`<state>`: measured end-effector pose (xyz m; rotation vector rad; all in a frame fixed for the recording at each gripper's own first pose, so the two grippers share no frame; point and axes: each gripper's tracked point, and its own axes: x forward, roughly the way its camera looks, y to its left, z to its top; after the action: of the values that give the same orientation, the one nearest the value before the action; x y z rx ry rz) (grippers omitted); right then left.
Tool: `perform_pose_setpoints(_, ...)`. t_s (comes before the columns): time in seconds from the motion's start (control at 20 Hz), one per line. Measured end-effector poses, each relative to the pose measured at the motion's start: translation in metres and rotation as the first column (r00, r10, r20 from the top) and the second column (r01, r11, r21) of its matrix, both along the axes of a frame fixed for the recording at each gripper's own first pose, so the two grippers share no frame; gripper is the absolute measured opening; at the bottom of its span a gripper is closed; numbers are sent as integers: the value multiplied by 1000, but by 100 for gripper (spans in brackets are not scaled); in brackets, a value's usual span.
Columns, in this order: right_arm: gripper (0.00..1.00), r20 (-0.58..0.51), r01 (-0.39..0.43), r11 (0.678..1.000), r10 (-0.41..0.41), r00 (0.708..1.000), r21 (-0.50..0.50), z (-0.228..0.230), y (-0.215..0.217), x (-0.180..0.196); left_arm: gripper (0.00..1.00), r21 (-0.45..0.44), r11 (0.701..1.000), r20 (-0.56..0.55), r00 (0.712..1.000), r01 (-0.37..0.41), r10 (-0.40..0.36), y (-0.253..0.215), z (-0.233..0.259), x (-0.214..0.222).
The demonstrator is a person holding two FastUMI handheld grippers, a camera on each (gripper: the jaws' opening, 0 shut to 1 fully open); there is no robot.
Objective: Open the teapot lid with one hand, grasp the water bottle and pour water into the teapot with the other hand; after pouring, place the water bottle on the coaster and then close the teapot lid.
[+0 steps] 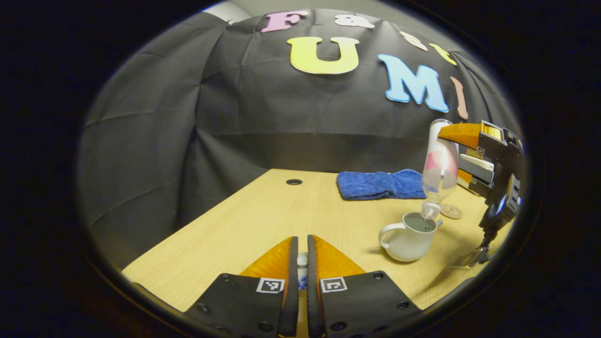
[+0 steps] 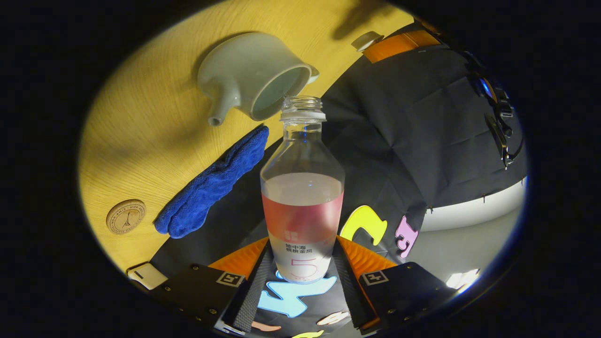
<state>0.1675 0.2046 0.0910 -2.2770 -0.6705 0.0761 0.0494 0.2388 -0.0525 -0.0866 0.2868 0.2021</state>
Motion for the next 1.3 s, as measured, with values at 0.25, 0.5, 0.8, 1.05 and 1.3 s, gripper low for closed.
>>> perform_pose_setpoints(0.25, 75, -5, 3, 1000, -3, 1000, -4, -1, -3, -1, 17, 0, 1000, -1, 1000, 1, -1, -1, 0, 1)
perform_pose_setpoints(0.5, 76, -177, 97, 983, -69, 982, 154, -15, -25, 8, 17, -5, 1000, 4, 1000, 2, -2, -2, 1, 1)
perform_pose_setpoints(0.8, 76, -453, 282, 851, -59, 890, 442, -40, -59, 11, 12, -18, 1000, 15, 1000, 0, 0, -2, 4, 2)
perform_pose_setpoints(1.05, 76, -597, 446, 583, 86, 797, 679, -46, -91, 13, 17, -12, 1000, 19, 1000, 2, -2, -5, 8, 2)
perform_pose_setpoints(1.3, 77, -638, 596, 229, 217, 739, 769, -46, -143, 27, 14, -11, 1000, 30, 1000, 6, -5, -10, 15, 4)
